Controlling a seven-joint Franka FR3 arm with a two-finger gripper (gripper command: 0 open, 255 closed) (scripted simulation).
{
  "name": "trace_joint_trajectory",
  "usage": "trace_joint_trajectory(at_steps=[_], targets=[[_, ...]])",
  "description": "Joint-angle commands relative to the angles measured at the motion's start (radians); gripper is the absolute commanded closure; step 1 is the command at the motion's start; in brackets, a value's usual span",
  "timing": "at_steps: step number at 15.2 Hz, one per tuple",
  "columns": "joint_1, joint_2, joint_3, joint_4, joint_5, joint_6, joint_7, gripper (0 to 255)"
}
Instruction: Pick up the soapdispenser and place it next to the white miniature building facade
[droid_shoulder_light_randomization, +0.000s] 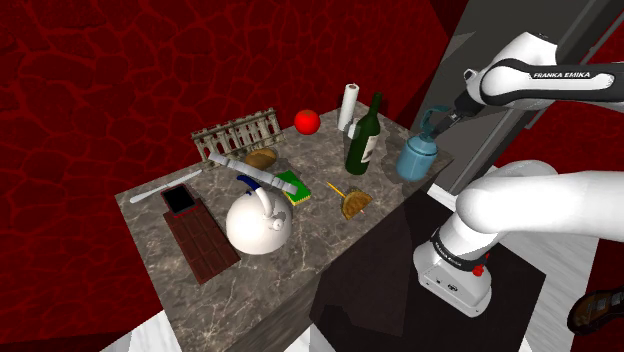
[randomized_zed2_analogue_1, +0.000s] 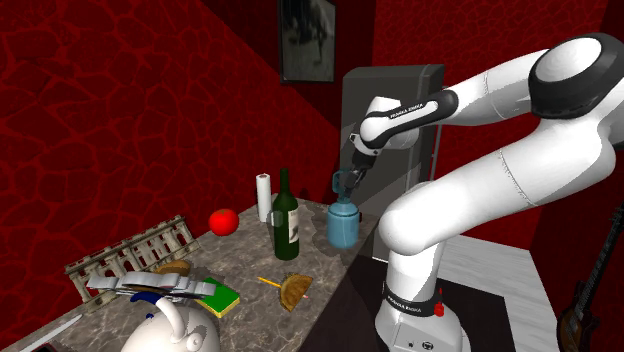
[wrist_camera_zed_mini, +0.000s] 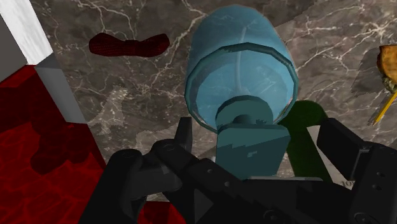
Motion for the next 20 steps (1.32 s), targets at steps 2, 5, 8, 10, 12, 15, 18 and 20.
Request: trace_joint_trajectory(at_steps=[2,5,8,10,12,15,18,20], targets=[[0.001,0.003,-0.001,-0.001,-0.001,0.004,0.001,0],[0.001,0.002,-0.001,-0.001,-0.001,0.004,0.001,0],[0.001,0.002,-0.001,-0.001,-0.001,0.004,0.001,255],[0.001,0.002,-0.001,-0.001,-0.001,0.004,0.0,255],[0.001,0.002,-0.001,-0.001,-0.001,0.004,0.0,255],[0.001,0.002,-0.001,-0.001,-0.001,0.004,0.0,255],[0.002,-0.014,0.017,0.016,0.011,-0.03,0.004,255],[0.004,-0.029,0.034,0.034,0.023,-0.062,0.007,255]])
